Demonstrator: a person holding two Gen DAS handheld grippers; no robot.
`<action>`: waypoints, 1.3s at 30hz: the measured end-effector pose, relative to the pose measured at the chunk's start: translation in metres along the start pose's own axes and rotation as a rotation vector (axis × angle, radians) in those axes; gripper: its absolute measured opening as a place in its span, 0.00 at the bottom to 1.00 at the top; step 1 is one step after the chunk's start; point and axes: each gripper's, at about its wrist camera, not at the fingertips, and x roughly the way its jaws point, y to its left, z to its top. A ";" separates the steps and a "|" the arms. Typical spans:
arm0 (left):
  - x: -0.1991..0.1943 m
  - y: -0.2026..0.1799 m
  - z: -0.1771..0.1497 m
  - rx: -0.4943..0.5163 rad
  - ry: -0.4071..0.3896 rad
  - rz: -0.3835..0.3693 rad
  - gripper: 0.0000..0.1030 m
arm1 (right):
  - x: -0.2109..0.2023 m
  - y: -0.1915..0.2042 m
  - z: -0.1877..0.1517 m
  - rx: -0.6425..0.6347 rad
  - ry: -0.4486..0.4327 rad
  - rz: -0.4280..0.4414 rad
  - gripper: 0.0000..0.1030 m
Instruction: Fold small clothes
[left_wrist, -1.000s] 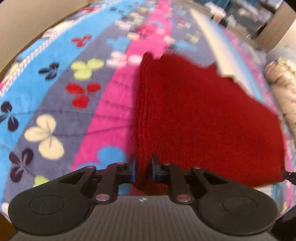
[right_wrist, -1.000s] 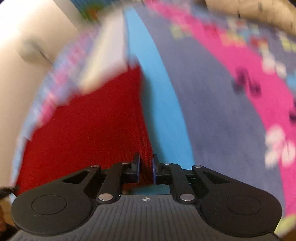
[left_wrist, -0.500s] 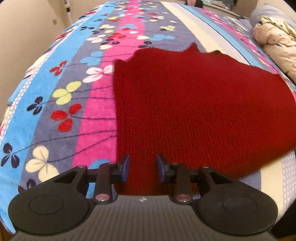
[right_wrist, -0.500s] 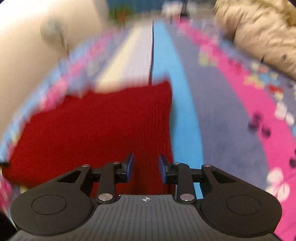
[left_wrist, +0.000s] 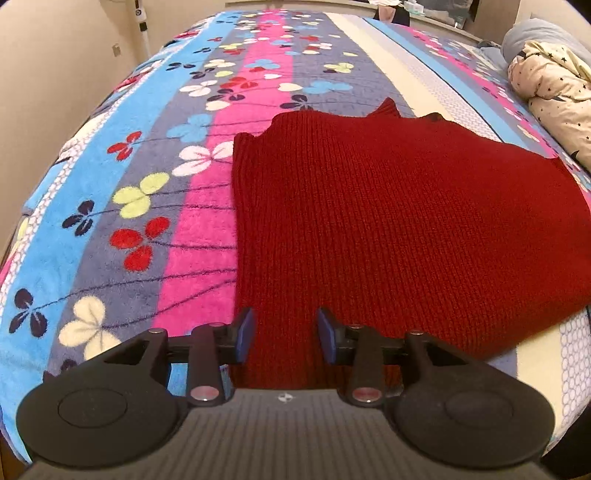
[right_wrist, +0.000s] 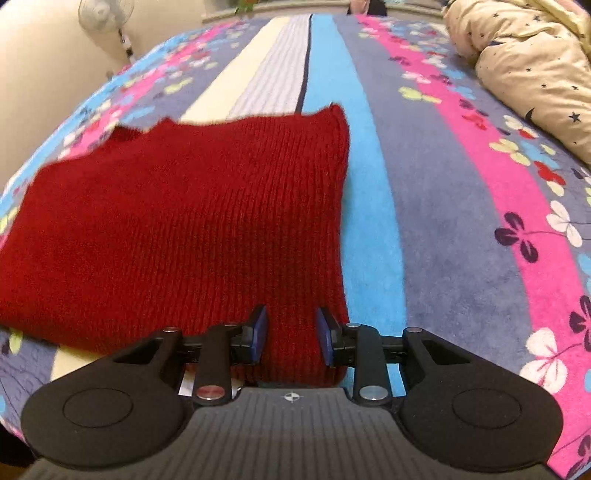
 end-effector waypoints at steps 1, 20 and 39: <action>-0.001 -0.001 -0.001 0.005 -0.002 0.001 0.42 | -0.003 -0.001 0.001 0.010 -0.019 0.000 0.30; -0.005 0.003 -0.002 -0.050 -0.021 -0.011 0.50 | 0.009 -0.004 0.000 -0.032 0.025 -0.119 0.42; -0.005 0.012 -0.043 -0.489 0.043 -0.019 0.77 | 0.015 -0.001 0.003 -0.033 0.060 -0.122 0.49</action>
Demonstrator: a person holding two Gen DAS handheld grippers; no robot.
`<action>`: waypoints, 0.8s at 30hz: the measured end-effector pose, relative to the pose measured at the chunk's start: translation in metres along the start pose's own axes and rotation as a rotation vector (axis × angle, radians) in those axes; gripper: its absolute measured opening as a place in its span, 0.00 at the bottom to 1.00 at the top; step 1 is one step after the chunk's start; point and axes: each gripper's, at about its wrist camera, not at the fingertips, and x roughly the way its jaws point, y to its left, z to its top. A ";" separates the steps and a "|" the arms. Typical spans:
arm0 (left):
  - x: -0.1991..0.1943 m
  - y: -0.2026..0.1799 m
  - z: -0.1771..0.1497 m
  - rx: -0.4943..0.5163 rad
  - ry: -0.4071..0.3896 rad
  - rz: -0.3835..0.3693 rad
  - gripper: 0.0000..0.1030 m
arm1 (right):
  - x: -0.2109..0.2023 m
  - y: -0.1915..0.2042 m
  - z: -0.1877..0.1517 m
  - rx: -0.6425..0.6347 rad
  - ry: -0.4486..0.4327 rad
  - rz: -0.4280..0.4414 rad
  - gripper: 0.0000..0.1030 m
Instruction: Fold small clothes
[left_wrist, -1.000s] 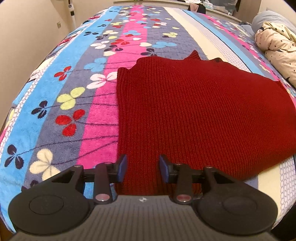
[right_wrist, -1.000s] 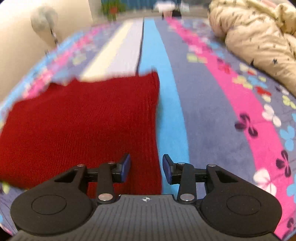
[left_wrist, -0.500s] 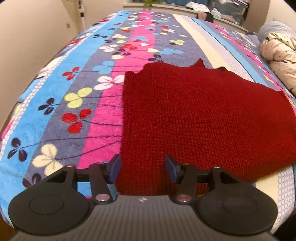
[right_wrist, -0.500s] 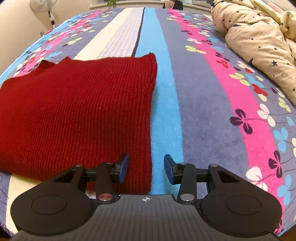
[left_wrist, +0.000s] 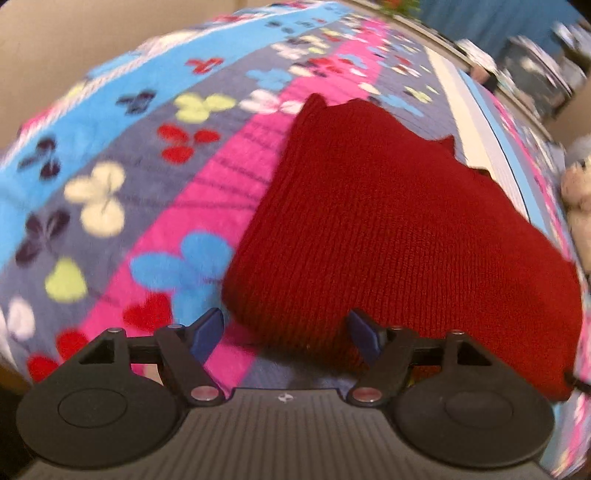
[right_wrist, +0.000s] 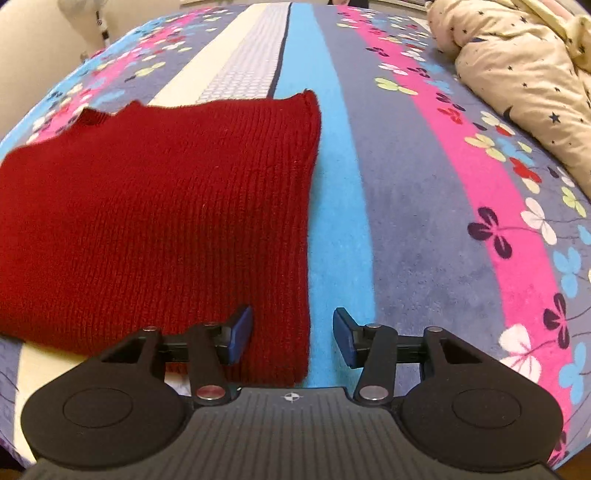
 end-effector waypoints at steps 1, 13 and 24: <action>0.001 0.004 -0.002 -0.046 0.017 -0.005 0.78 | 0.000 0.001 0.000 -0.002 -0.001 0.000 0.49; 0.023 0.007 0.001 -0.385 0.067 -0.055 0.72 | 0.005 -0.004 0.004 0.027 0.033 0.014 0.50; -0.049 -0.121 0.004 0.067 -0.283 0.072 0.15 | -0.011 -0.019 0.011 0.070 -0.030 0.028 0.49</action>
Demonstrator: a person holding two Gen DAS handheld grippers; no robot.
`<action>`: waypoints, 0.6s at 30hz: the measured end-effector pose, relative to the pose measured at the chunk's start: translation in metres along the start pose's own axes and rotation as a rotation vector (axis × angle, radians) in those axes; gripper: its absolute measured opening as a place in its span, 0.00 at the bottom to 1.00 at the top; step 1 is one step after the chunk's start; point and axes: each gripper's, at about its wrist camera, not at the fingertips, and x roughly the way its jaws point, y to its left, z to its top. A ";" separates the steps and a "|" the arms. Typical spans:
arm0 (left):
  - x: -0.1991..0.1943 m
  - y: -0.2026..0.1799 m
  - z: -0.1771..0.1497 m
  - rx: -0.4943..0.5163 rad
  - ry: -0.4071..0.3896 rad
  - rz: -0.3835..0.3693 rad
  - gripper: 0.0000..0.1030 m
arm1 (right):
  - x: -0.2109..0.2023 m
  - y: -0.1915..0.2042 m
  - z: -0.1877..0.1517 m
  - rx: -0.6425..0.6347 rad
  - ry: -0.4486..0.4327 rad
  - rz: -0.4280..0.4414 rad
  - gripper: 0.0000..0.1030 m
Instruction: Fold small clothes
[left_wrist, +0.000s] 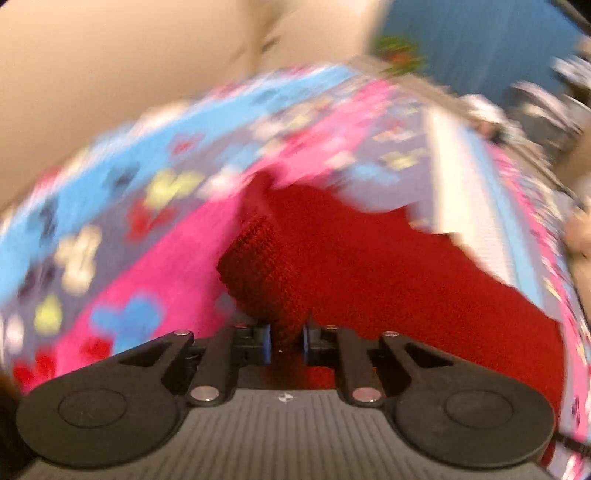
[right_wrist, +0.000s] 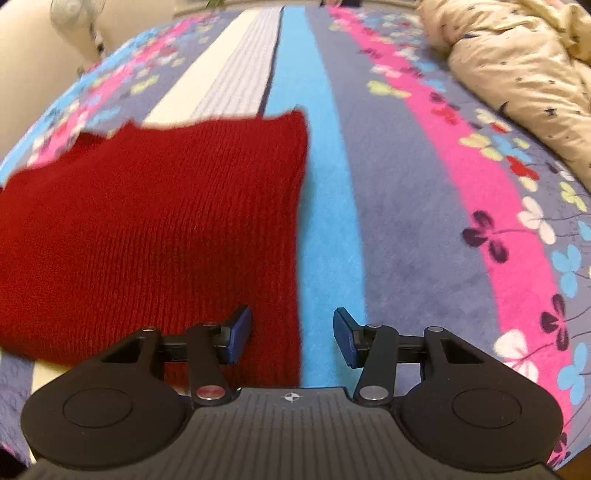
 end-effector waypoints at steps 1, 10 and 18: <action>-0.008 -0.022 0.001 0.061 -0.041 -0.026 0.15 | -0.006 -0.005 0.002 0.024 -0.031 -0.001 0.49; -0.020 -0.217 -0.096 0.683 0.092 -0.557 0.17 | -0.043 -0.081 0.008 0.387 -0.267 0.044 0.49; -0.011 -0.233 -0.119 0.759 0.194 -0.677 0.67 | -0.040 -0.093 0.003 0.444 -0.254 0.164 0.50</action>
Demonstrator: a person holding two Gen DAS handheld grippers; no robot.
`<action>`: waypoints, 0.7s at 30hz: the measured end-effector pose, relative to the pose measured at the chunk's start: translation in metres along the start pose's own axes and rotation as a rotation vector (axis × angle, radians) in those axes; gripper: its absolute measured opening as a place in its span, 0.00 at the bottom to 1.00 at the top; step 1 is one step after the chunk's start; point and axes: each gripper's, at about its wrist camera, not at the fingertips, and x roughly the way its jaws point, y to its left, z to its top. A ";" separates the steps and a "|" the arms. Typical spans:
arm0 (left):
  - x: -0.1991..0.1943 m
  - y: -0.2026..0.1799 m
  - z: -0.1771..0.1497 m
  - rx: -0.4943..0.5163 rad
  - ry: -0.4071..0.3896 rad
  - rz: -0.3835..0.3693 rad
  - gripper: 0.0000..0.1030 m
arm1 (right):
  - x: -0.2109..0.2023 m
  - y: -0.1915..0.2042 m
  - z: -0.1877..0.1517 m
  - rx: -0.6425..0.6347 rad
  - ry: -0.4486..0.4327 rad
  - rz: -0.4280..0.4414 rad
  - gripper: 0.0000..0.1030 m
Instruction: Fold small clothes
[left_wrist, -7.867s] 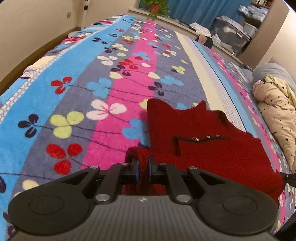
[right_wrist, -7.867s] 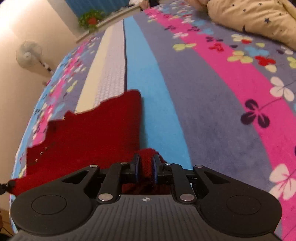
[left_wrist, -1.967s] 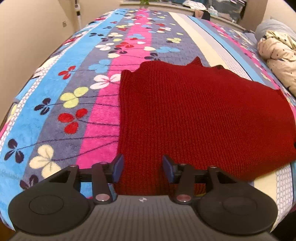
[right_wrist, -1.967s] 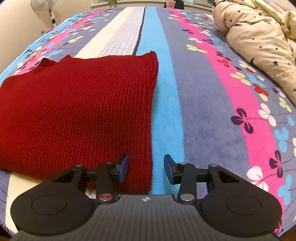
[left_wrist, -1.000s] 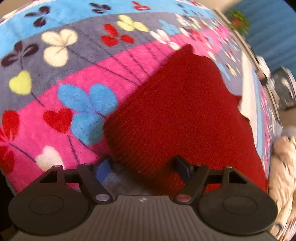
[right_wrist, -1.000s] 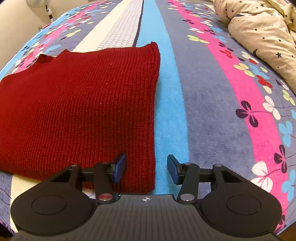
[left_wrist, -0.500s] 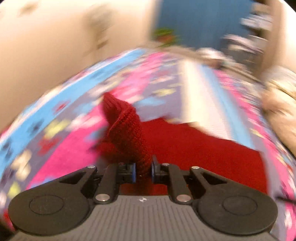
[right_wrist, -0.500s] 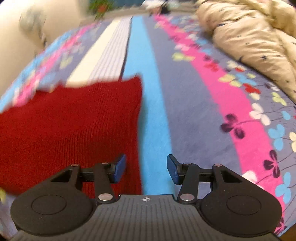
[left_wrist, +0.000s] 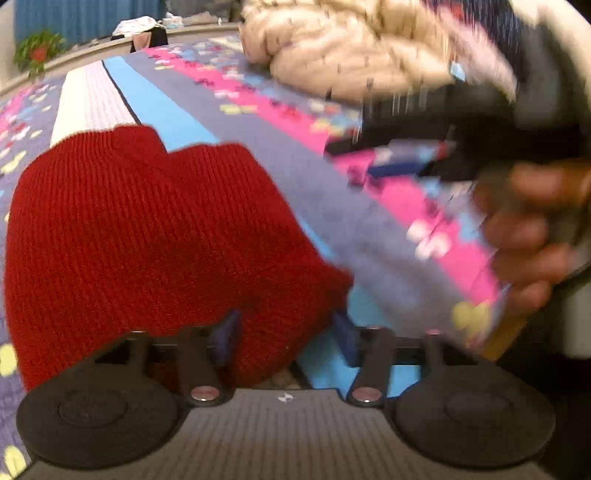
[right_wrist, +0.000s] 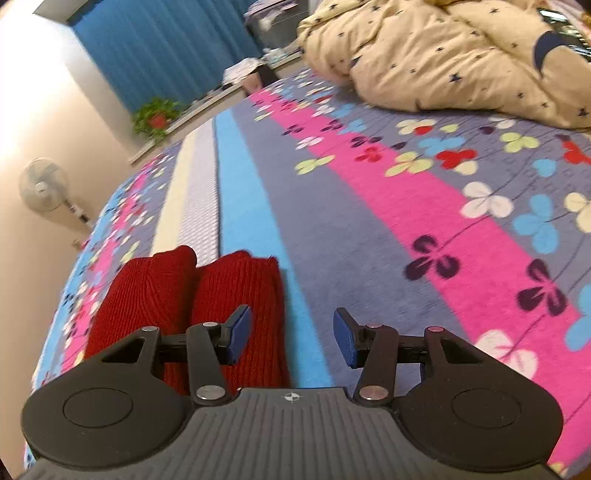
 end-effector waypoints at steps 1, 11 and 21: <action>-0.012 0.009 0.000 -0.012 -0.022 -0.003 0.71 | 0.001 0.002 -0.001 -0.009 0.009 0.013 0.50; -0.122 0.120 -0.050 -0.016 -0.138 0.311 0.74 | 0.011 0.039 -0.013 -0.062 0.050 0.149 0.56; -0.121 0.202 -0.100 -0.300 0.017 0.458 0.74 | 0.043 0.094 -0.055 -0.323 0.237 0.139 0.67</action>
